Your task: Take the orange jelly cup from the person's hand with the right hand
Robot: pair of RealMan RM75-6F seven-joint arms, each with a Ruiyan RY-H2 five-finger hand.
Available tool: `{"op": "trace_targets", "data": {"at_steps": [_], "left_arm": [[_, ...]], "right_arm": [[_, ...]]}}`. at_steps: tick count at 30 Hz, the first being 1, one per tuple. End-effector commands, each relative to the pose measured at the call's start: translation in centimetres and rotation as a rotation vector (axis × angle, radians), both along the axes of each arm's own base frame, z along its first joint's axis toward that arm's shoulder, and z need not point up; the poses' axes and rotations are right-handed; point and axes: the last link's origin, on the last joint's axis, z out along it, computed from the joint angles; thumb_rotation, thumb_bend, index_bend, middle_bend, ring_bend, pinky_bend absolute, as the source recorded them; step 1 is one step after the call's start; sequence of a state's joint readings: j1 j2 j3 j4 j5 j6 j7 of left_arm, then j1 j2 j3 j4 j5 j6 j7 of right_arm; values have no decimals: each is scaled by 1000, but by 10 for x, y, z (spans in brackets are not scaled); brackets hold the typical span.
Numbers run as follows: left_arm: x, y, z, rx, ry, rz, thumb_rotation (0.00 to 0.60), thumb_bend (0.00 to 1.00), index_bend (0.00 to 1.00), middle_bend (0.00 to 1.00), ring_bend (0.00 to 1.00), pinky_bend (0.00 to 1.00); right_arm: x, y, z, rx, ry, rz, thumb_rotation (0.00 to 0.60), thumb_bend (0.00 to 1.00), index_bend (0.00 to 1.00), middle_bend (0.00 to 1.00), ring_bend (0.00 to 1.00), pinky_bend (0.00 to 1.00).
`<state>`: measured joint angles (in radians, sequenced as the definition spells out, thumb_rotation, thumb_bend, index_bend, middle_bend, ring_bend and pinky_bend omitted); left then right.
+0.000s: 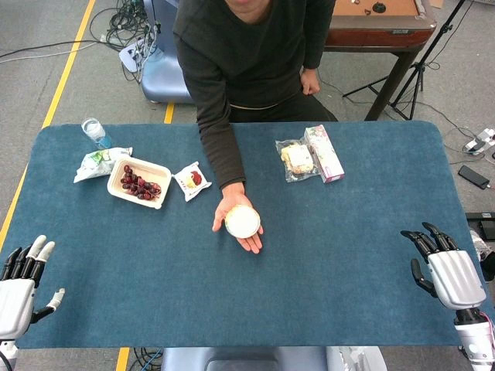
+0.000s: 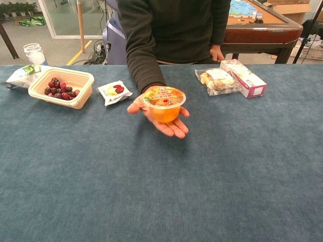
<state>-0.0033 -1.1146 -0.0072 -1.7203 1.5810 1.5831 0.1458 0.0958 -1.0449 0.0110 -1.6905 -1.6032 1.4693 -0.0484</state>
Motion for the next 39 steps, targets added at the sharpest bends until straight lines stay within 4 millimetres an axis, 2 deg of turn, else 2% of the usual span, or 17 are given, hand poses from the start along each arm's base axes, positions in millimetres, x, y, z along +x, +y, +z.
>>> {"op": "trace_targets", "data": {"at_steps": [1,12,17,23,30,34,35,37,39], "left_arm": [[0,0,0,0,0,0,600,300,24,0,0,0],[0,1,-1,-5,2,-2,600,299,24,0,0,0],[2,1,0,-1,1,-7,600,300,24,0,0,0],[1,1,-1,-7,0,-6,600,299,24,0,0,0],[1,-1,0,-2,-1,-6,600,299,24,0,0,0],[0,-2,1,0,0,-3,600,300,24,0,0,0],[0,-2,1,0,0,-3,600,300,24,0,0,0],[1,-2,1,-1,0,-5,600,300,24,0,0,0],[1,-3,0,-1,0,-6,600,300,24,0,0,0]], "right_arm": [[0,0,0,1,1,0,600,591,216,288,102,243],[2,0,-2,14,3,7,600,591,216,288,102,243],[12,-8,-7,59,-8,31,600,592,216,286,102,243],[37,-34,-19,148,17,107,600,544,216,269,102,243],[80,-74,-45,281,33,185,600,352,216,220,101,243],[107,-95,-64,351,36,222,600,245,212,182,65,237],[109,-98,-66,359,36,222,600,221,204,169,52,228],[126,-110,-78,408,28,240,600,160,152,126,11,183],[140,-120,-90,446,20,254,600,139,117,101,0,160]]}}
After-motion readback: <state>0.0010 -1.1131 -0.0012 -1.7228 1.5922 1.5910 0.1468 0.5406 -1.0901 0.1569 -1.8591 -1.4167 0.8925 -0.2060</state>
